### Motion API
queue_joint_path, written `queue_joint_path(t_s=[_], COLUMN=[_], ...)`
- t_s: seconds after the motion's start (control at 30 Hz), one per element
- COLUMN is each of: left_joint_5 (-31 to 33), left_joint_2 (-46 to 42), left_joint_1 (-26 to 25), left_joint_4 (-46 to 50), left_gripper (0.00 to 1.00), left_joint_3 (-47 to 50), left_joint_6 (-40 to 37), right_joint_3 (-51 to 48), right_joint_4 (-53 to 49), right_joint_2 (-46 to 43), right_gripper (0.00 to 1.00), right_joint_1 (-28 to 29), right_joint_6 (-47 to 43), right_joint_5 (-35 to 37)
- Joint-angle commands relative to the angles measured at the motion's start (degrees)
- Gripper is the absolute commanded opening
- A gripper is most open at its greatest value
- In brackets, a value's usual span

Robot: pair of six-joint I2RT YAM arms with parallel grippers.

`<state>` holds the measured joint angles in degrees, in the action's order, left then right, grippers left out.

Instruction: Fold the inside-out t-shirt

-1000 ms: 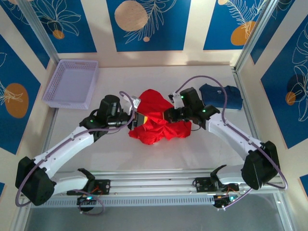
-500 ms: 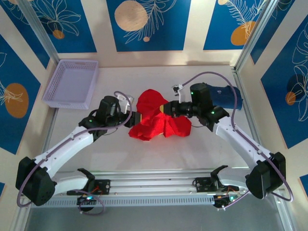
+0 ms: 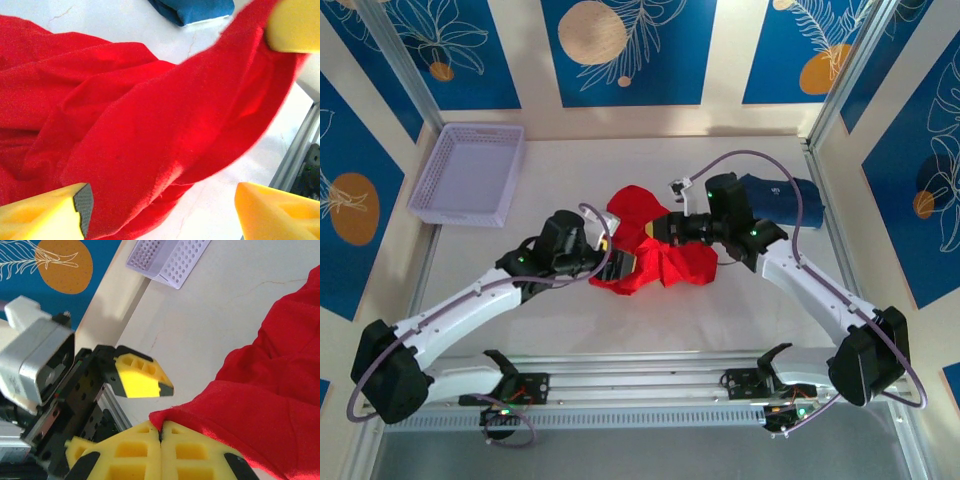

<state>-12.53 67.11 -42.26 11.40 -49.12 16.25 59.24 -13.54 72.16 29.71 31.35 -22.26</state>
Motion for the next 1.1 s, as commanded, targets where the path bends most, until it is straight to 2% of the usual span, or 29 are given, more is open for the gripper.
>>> queue_joint_path(t_s=[0.0, 0.17, 0.3, 0.43, 0.5, 0.57, 0.63, 0.9, 1.07], left_joint_5=[5.45, 16.38, 22.35, 20.67, 20.36, 20.65, 20.88, 22.34, 24.57], left_joint_2=[-0.22, -2.66, -4.25, -2.83, -1.24, 0.37, 2.11, 7.74, 12.32], left_joint_1=[-1.86, -4.98, -5.77, -5.88, -5.90, -5.94, -5.98, -6.19, -6.25], left_joint_4=[-0.76, -1.74, -1.64, -2.54, -3.49, -4.43, -5.05, -6.50, -8.11], left_gripper=[0.78, 0.79, 0.74, 0.55, 0.42, 0.37, 0.38, 0.58, 0.60], left_joint_3=[1.75, 5.17, 7.65, 7.74, 7.14, 6.62, 5.70, 1.90, -1.33], left_joint_6=[-3.59, -3.56, -3.22, -5.59, -7.65, -9.90, -12.02, -16.69, -18.57], right_joint_3=[2.68, 3.41, 3.34, 3.16, 3.33, 3.41, 3.38, 3.20, 2.59], right_joint_4=[-1.64, -0.04, 2.85, 5.56, 5.88, 5.98, 5.89, 6.05, 6.59], right_joint_2=[0.66, 1.11, 2.19, 3.61, 4.18, 4.56, 4.75, 5.35, 5.38], right_gripper=[0.00, 0.00, 0.00, 0.00, 0.00, 0.00, 0.00, 0.00, 0.00], right_joint_1=[-0.96, -2.48, -3.73, -5.08, -5.54, -5.70, -5.89, -6.51, -6.53], right_joint_6=[2.63, 8.30, 13.02, 16.55, 16.91, 16.95, 16.82, 16.43, 16.59], right_joint_5=[0.05, -0.20, -0.33, -0.70, -0.95, -1.22, -1.37, -2.27, -2.84])
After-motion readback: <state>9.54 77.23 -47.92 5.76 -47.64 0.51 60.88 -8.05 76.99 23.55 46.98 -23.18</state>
